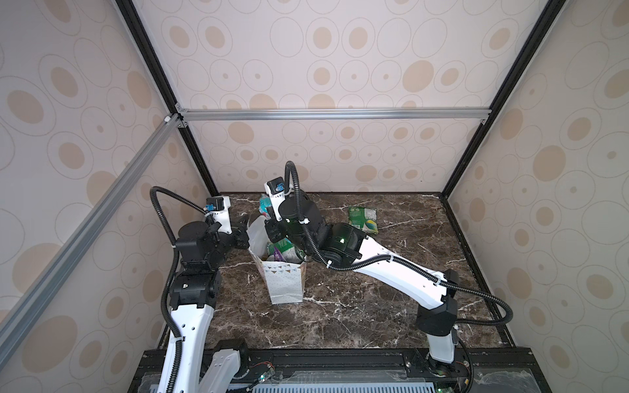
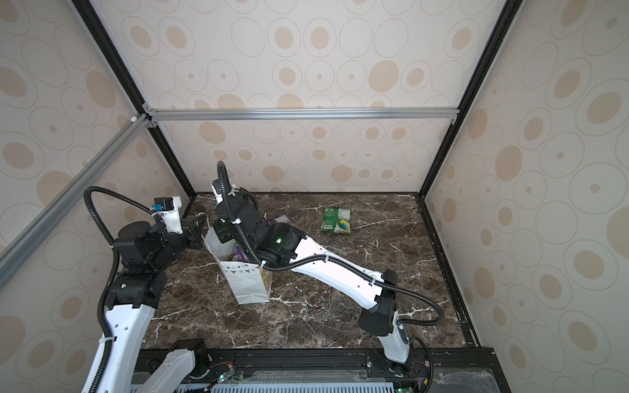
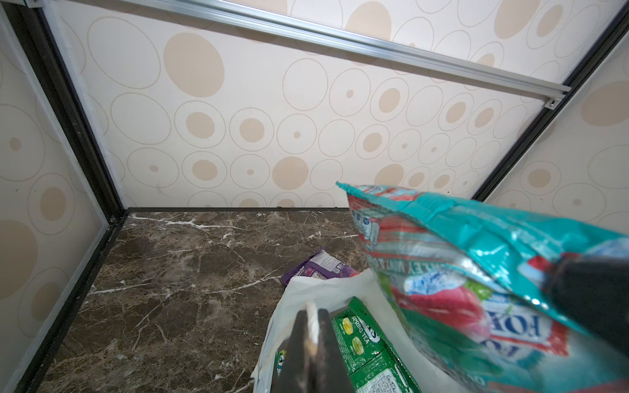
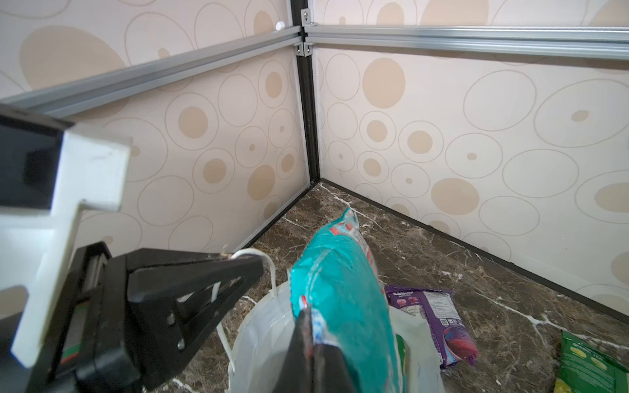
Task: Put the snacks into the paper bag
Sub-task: 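Lower the teal packet into the paper bag with the right gripper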
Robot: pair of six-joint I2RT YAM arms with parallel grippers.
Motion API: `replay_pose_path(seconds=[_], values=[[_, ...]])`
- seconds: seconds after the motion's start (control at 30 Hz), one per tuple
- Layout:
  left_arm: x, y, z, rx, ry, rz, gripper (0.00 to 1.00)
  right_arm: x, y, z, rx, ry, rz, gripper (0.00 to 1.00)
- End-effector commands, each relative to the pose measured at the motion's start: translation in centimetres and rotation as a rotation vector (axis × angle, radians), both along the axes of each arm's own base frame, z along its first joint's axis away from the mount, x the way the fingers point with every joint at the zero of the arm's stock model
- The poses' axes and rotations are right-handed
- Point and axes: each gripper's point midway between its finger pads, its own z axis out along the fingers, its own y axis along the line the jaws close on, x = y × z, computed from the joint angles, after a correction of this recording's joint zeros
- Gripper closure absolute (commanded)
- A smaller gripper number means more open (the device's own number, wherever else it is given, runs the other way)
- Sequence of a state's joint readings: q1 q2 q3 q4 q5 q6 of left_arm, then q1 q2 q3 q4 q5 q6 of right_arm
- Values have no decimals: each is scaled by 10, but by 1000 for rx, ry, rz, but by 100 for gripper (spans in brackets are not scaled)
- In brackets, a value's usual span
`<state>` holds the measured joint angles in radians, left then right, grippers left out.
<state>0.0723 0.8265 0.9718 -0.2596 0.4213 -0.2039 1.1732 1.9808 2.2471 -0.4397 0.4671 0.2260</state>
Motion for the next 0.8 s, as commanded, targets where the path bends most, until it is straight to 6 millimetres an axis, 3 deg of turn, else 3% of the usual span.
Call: replay_pose_path(seconds=[0.0, 0.77], values=[[-5, 0, 14, 11, -51, -7, 100, 2, -5, 15, 81, -14, -56, 100], [-6, 0, 15, 13, -52, -4, 100, 9, -4, -38, -3, 5, -99, 100]])
